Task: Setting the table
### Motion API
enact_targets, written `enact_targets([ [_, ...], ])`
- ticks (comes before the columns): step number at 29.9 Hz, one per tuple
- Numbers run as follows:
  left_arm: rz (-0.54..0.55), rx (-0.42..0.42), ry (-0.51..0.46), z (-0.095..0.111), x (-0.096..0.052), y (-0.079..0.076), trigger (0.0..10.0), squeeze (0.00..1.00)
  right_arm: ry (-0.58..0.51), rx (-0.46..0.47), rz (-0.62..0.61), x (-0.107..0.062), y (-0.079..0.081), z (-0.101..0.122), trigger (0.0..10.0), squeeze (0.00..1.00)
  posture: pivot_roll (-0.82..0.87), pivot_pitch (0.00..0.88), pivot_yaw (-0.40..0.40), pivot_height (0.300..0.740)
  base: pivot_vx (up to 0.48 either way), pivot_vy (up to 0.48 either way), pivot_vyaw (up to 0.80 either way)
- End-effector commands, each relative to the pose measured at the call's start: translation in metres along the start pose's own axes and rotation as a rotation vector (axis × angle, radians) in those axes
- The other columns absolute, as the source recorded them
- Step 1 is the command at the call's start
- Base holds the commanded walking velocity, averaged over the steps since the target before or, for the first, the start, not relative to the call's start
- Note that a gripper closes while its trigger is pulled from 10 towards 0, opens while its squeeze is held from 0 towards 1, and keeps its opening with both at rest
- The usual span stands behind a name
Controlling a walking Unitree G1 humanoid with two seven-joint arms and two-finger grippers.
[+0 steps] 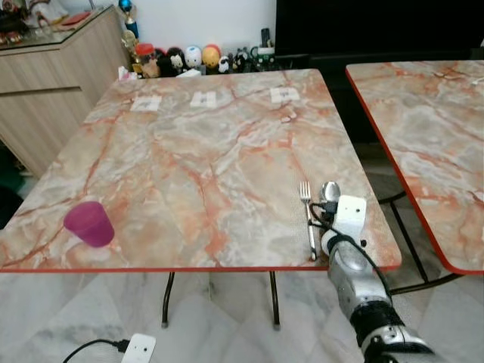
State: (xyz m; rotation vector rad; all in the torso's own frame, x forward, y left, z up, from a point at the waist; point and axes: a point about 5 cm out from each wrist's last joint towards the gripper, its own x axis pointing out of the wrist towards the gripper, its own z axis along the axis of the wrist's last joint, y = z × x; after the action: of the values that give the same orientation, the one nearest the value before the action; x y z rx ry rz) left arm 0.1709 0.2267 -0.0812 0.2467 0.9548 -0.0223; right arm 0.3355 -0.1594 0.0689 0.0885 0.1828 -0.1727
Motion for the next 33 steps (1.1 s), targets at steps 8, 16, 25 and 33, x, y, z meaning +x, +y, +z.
enact_targets([
  [8,0.009,0.018,0.003,0.0,0.0,-0.001,10.0,0.0,-0.303,-0.009,0.021,-0.028,-0.008,0.024,10.0,0.0,-0.12,0.042,0.063,0.74,0.0,0.0,0.0],
  [16,0.015,0.031,0.011,-0.002,0.0,-0.004,10.0,0.0,-0.336,-0.003,0.016,-0.035,-0.013,0.03,10.0,0.0,-0.12,0.039,0.06,0.74,0.0,-0.406,0.0],
  [25,0.023,0.025,0.033,-0.008,-0.001,0.001,10.0,0.0,-0.358,-0.006,0.017,-0.036,-0.013,0.037,10.0,0.0,-0.12,0.036,0.058,0.74,0.0,-0.459,-0.4],
  [33,0.03,0.021,0.057,-0.013,-0.003,0.005,10.0,0.0,-0.356,-0.001,0.017,-0.036,-0.011,0.04,10.0,0.0,-0.12,0.035,0.059,0.74,0.0,-0.456,0.0],
])
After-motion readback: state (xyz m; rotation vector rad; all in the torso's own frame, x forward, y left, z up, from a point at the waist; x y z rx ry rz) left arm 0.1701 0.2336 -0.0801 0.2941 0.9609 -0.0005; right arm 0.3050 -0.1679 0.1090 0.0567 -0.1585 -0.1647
